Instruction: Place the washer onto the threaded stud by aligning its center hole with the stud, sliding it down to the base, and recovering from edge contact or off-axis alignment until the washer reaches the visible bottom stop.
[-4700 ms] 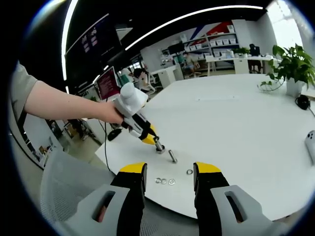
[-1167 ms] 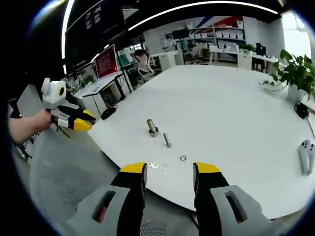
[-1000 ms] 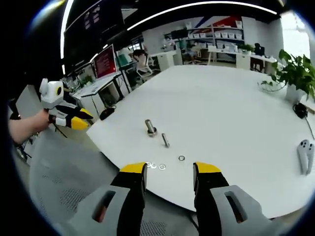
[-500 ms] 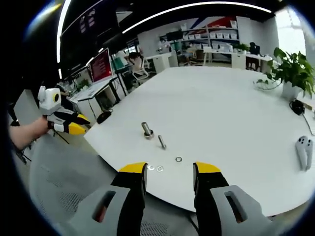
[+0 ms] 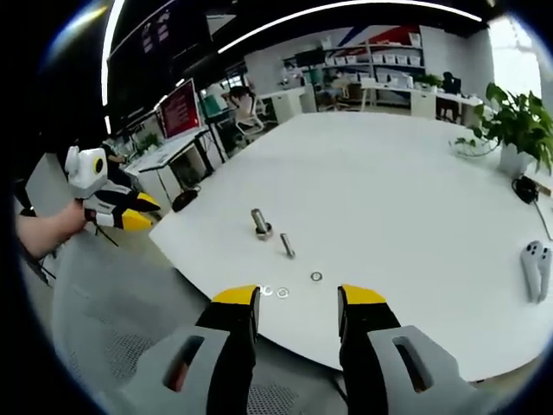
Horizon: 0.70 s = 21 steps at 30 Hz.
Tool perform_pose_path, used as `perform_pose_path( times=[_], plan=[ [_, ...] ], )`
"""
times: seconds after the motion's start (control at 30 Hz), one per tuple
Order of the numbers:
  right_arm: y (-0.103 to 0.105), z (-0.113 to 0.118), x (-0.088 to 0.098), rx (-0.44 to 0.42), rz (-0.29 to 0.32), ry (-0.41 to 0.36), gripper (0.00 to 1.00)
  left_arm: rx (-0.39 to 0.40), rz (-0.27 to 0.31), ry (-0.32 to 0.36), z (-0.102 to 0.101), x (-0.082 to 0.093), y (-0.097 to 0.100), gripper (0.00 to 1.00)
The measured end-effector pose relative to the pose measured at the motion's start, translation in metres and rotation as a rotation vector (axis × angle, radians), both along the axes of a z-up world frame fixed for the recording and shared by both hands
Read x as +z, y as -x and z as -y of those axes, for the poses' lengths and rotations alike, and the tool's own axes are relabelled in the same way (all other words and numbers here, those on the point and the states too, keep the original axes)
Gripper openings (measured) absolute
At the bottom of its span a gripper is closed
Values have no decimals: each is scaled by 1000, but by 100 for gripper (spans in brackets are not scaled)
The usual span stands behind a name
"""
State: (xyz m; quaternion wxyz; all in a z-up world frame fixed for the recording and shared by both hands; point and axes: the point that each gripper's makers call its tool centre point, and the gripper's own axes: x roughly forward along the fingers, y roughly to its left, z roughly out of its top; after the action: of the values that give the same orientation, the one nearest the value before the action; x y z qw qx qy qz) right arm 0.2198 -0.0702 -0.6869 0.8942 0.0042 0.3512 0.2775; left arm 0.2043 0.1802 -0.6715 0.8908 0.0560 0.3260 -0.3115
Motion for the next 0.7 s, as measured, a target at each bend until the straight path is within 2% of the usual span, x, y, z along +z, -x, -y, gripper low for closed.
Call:
perform_pose_path(
  times=[0.17, 0.33, 0.7],
  plan=[
    [-2, 4, 4, -32, 10, -23, 39, 1, 4, 2, 1, 1, -1, 27],
    [-2, 4, 3, -31, 10, -22, 39, 6, -16, 8, 0, -1, 1, 27],
    [-2, 3, 1, -25, 0, -18, 38, 10, -15, 15, 0, 0, 0, 26]
  ],
)
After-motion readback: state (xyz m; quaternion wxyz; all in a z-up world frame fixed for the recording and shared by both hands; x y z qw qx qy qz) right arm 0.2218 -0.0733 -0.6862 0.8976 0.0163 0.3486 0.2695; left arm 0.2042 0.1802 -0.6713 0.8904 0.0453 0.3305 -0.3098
